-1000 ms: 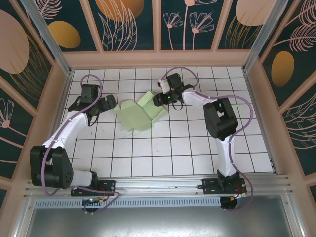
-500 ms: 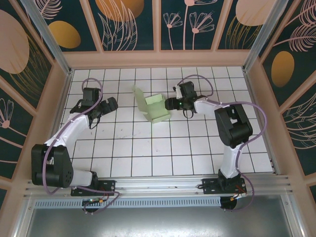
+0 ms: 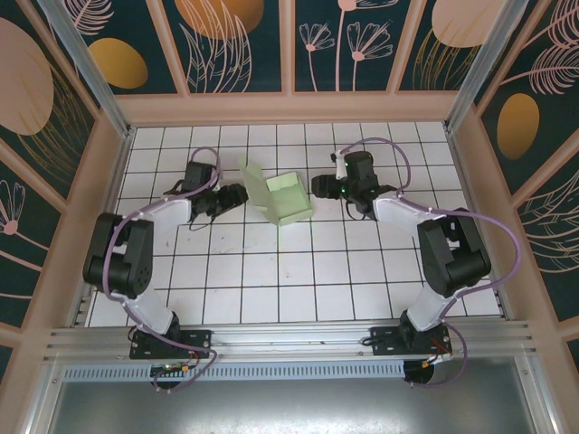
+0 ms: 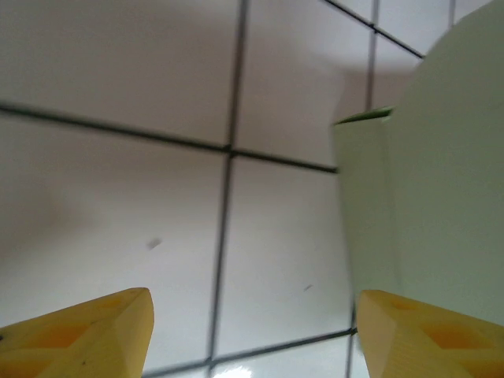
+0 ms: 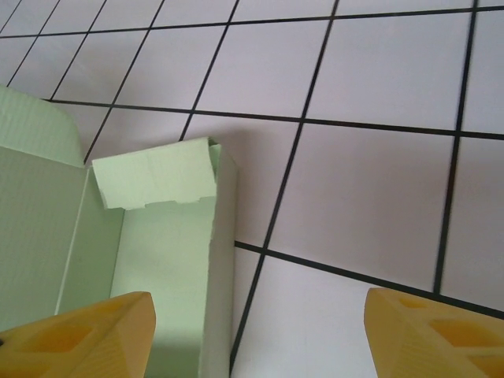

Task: Fold the paper box

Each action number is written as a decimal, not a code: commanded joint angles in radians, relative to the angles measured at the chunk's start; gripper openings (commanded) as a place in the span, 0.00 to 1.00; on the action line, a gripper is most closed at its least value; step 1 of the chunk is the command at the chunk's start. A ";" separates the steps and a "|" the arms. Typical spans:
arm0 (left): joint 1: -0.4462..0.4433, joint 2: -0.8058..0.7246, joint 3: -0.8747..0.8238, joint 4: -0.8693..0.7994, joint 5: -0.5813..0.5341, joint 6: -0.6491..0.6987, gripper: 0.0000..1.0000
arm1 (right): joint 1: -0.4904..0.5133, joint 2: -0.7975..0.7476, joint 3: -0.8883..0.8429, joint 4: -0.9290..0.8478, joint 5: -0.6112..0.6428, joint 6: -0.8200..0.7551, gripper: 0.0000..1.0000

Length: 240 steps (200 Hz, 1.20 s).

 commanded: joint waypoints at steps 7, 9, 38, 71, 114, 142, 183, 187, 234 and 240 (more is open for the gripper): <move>-0.011 0.143 0.159 0.055 0.129 0.006 0.67 | -0.032 -0.081 -0.054 0.060 0.031 0.031 0.71; -0.012 0.154 0.172 0.054 0.134 0.007 0.67 | -0.033 -0.085 -0.057 0.062 0.031 0.031 0.71; -0.058 0.301 0.381 -0.053 0.184 0.072 0.68 | -0.069 -0.140 -0.107 0.055 0.017 0.019 0.71; -0.120 0.447 0.564 -0.124 0.249 0.090 0.69 | -0.104 -0.181 -0.138 -0.018 0.027 -0.057 0.74; -0.176 0.593 0.800 -0.211 0.338 0.115 0.70 | -0.151 -0.225 -0.179 -0.055 -0.090 -0.213 0.75; -0.189 0.603 0.840 -0.230 0.355 0.139 0.73 | -0.159 -0.213 -0.164 -0.096 -0.201 -0.357 0.74; -0.112 0.418 0.574 -0.007 0.290 0.066 0.82 | -0.154 -0.099 -0.037 -0.218 -0.293 -0.511 0.71; -0.097 0.394 0.534 0.011 0.279 0.062 0.82 | -0.154 -0.082 -0.018 -0.235 -0.294 -0.522 0.70; -0.029 0.125 0.130 0.166 0.099 0.095 0.85 | -0.153 0.106 0.191 -0.382 -0.223 -0.557 0.57; -0.029 0.102 0.086 0.187 0.092 0.091 0.85 | -0.153 0.130 0.220 -0.405 -0.220 -0.549 0.56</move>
